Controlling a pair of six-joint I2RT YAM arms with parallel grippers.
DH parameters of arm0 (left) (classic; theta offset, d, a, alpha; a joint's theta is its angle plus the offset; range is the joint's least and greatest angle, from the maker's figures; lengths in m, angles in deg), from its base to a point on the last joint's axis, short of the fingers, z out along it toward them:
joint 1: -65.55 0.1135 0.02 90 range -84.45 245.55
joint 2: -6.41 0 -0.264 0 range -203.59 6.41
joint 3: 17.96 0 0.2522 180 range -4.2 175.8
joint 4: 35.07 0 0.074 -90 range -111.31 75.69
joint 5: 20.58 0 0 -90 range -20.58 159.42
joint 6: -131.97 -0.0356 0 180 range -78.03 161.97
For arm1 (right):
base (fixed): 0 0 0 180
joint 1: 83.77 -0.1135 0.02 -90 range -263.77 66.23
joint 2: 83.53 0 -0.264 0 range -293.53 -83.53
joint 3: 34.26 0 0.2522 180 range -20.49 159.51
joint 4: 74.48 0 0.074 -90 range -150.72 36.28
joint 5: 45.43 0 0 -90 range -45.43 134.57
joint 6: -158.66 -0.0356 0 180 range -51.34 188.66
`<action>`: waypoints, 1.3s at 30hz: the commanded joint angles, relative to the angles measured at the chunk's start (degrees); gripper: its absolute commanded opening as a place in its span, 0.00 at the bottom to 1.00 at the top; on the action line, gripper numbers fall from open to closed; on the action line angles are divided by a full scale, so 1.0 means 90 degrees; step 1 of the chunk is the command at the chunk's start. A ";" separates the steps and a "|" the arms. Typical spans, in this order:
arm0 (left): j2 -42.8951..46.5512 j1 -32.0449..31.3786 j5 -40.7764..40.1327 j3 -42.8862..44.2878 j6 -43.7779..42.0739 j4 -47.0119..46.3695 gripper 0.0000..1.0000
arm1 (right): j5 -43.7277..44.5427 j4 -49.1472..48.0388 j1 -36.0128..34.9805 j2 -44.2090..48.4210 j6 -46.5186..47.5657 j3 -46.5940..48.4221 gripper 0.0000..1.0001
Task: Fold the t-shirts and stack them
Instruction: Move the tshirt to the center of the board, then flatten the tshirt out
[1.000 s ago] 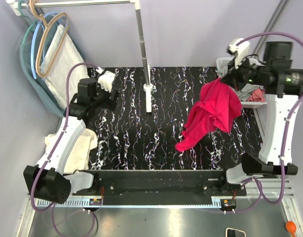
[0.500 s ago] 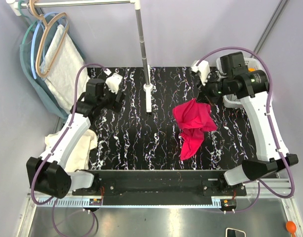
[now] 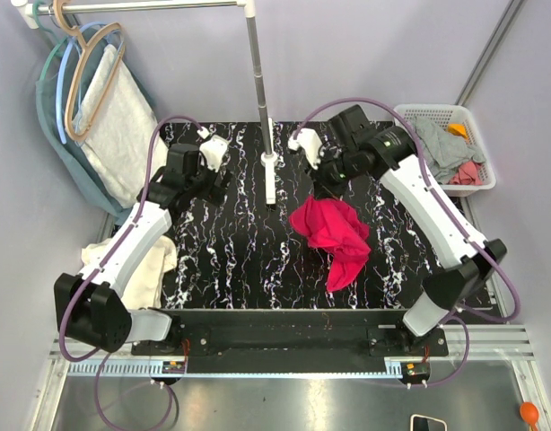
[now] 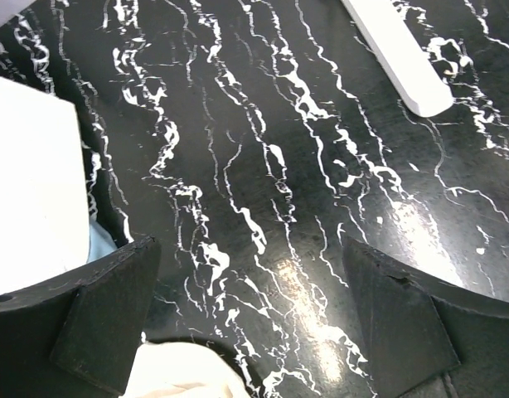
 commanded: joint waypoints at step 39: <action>-0.0642 -0.2611 0.1982 -0.0198 0.0444 0.0180 0.96 | 0.3654 -0.3499 0.1155 0.1548 0.0154 -0.4524 1.00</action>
